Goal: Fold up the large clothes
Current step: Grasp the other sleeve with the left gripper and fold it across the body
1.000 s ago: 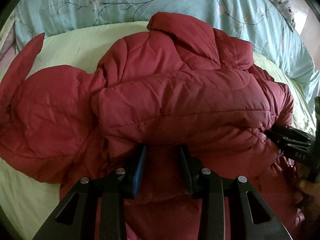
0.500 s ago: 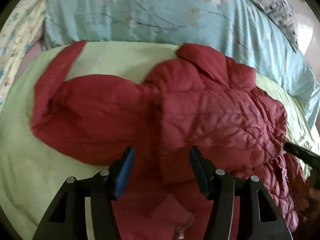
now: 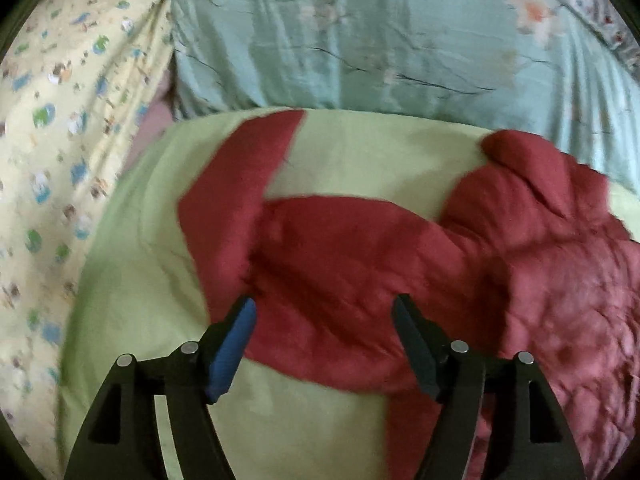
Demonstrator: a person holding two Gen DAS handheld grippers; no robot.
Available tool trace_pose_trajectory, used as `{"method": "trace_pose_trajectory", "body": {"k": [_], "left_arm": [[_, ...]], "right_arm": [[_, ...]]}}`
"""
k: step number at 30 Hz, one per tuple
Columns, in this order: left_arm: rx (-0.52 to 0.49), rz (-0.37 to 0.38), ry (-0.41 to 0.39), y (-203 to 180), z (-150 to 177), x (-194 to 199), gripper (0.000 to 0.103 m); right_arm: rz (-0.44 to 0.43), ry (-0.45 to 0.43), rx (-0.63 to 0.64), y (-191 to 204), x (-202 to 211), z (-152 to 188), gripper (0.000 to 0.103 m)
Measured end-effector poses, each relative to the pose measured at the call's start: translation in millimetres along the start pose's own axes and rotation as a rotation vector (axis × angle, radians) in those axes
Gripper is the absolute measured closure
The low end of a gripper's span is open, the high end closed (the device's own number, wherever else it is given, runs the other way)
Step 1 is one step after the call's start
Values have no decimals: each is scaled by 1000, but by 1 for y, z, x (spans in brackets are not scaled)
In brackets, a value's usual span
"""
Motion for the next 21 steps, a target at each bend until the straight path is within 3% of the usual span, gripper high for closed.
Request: {"method": "trace_pose_trajectory", "body": {"k": [5, 11, 13, 14, 15, 18, 21], "left_arm": [[-7, -148, 14, 9, -43, -30, 20], [31, -260, 85, 19, -81, -86, 20], [52, -239, 100, 22, -91, -101, 38], [65, -209, 107, 25, -96, -108, 64], [84, -175, 120, 27, -97, -113, 77], [120, -100, 95, 30, -100, -111, 90], [168, 33, 51, 29, -94, -95, 92]], "right_arm": [[-29, -16, -3, 10, 15, 14, 38], [-60, -38, -18, 18, 28, 21, 38], [-71, -37, -19, 21, 30, 24, 38], [-71, -35, -13, 22, 31, 25, 38], [-67, -34, -8, 24, 32, 25, 38], [-60, -38, 0, 24, 35, 26, 38], [-57, -60, -3, 23, 40, 23, 38]]}}
Point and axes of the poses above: each gripper's, at about its wrist camera, not at the fingertips, and x roughly against the way its jaws point, y to its left, z to its underside, the point moved 8 cm from there along -x, roughly the way its jaws point, and after that the axes turned 12 degrees about y, right-handed, at the moved point
